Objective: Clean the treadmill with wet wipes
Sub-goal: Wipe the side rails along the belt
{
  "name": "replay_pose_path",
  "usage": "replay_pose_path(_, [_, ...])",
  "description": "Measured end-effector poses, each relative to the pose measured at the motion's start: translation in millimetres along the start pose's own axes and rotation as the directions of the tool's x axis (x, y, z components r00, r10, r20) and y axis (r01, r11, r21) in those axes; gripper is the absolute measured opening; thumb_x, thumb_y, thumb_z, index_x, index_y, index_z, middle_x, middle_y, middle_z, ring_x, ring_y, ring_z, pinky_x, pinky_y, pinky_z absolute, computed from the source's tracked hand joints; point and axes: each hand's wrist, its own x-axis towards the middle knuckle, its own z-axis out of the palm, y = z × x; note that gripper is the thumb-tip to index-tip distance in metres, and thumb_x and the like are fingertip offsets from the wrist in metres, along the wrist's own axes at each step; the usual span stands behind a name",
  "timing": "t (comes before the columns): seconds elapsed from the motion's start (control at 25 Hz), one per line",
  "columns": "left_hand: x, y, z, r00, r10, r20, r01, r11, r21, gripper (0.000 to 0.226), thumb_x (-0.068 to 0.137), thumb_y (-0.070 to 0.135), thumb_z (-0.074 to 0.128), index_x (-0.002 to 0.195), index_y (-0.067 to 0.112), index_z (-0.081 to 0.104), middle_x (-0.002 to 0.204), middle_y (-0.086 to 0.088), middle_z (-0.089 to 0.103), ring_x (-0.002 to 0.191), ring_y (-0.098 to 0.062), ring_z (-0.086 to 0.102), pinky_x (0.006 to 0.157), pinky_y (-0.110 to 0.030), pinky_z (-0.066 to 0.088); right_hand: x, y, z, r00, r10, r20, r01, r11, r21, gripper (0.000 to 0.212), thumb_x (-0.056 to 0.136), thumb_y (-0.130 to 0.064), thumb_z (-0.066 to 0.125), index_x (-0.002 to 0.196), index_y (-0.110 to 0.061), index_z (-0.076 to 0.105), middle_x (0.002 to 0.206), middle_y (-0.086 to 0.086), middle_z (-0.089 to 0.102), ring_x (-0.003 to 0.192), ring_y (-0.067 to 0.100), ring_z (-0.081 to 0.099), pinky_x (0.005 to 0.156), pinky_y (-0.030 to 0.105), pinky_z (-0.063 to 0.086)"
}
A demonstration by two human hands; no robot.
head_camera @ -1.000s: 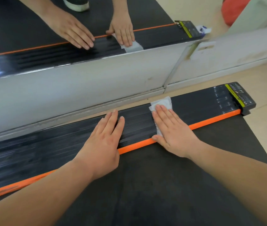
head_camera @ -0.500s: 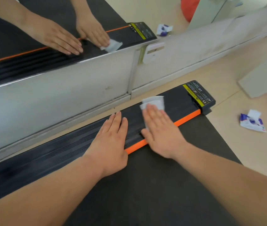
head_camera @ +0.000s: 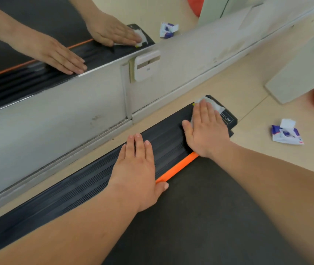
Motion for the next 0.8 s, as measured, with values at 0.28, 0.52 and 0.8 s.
replay_pose_path(0.28, [3.9, -3.3, -5.9, 0.999, 0.004, 0.041, -0.004, 1.000, 0.008, 0.099, 0.099, 0.069, 0.030, 0.157, 0.003, -0.016, 0.164, -0.024, -0.021, 0.153, -0.039, -0.018, 0.125, -0.047, 0.012, 52.8, 20.8, -15.1, 0.980, 0.155, 0.125, -0.174, 0.973, 0.153, 0.082, 0.102, -0.061, 0.004, 0.162, -0.005, 0.001, 0.170, 0.021, -0.001, 0.158, 0.033, 0.001, 0.128, 0.046, 0.005])
replay_pose_path(0.52, [1.8, -6.7, -5.7, 0.999, 0.022, 0.033, -0.023, 0.999, 0.043, 0.097, 0.099, 0.070, 0.021, 0.156, 0.003, -0.020, 0.163, -0.024, -0.023, 0.152, -0.039, -0.021, 0.127, -0.048, 0.006, 25.7, 38.2, -9.8, 0.907, 0.404, 0.117, -0.420, 0.878, 0.230, 0.078, 0.103, -0.058, 0.015, 0.150, 0.002, 0.030, 0.148, 0.027, 0.041, 0.135, 0.042, 0.040, 0.113, 0.049, 0.032])
replay_pose_path(0.8, [3.0, -4.5, -4.3, 0.999, 0.041, 0.013, -0.041, 0.999, 0.021, 0.097, 0.098, 0.072, 0.020, 0.157, 0.005, -0.019, 0.164, -0.022, -0.023, 0.153, -0.037, -0.021, 0.126, -0.046, 0.004, 27.7, -30.2, -13.8, 0.942, 0.314, 0.118, -0.329, 0.935, 0.132, 0.084, 0.102, -0.057, 0.006, 0.159, 0.004, -0.002, 0.167, 0.028, -0.004, 0.156, 0.041, -0.005, 0.126, 0.051, -0.002])
